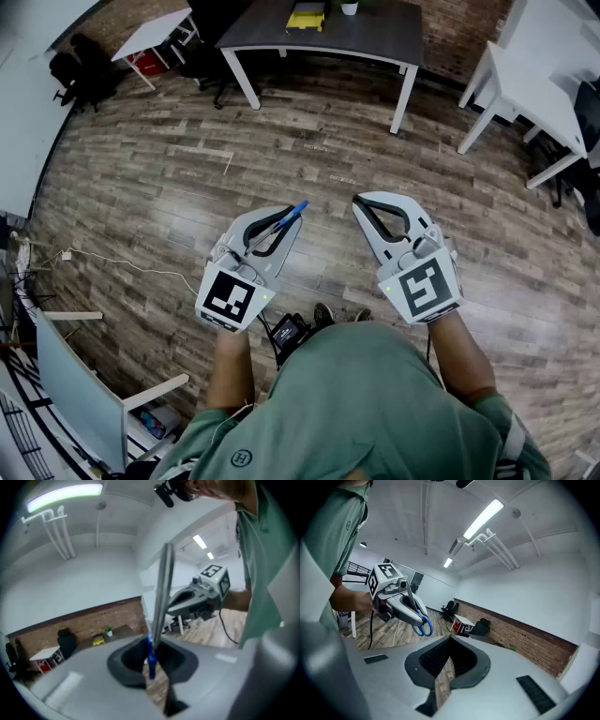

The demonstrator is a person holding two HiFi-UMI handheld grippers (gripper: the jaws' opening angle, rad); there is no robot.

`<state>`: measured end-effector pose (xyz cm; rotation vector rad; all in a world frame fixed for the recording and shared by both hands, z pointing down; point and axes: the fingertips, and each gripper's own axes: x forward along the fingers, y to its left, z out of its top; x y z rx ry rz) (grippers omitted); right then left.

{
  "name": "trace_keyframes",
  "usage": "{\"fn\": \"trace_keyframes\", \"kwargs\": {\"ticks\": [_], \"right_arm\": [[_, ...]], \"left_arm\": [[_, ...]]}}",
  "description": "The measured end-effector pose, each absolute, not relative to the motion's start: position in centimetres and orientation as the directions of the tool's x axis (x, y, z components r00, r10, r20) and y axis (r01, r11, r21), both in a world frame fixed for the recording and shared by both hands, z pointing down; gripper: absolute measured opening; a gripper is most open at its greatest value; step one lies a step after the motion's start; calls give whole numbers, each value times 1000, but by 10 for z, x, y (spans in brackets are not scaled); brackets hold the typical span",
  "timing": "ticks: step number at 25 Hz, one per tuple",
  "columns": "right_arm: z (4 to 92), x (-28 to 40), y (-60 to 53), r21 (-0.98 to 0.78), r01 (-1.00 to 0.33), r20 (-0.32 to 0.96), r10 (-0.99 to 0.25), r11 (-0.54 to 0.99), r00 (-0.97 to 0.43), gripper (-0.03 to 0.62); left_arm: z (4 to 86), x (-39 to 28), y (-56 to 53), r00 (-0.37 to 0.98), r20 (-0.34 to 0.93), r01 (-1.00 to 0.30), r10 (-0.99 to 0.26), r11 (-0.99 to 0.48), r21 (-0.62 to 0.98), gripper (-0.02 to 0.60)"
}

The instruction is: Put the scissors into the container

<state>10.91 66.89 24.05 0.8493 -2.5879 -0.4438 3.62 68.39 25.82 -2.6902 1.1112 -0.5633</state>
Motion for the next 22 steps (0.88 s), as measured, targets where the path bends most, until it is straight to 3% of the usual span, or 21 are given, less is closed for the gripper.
{"fn": "trace_keyframes", "kwargs": {"ticks": [22], "right_arm": [[246,97,665,355,-507,253,-602,786,-757,8]], "left_arm": [[267,25,681,650,287,-645,-703,-711,-280,37]]}}
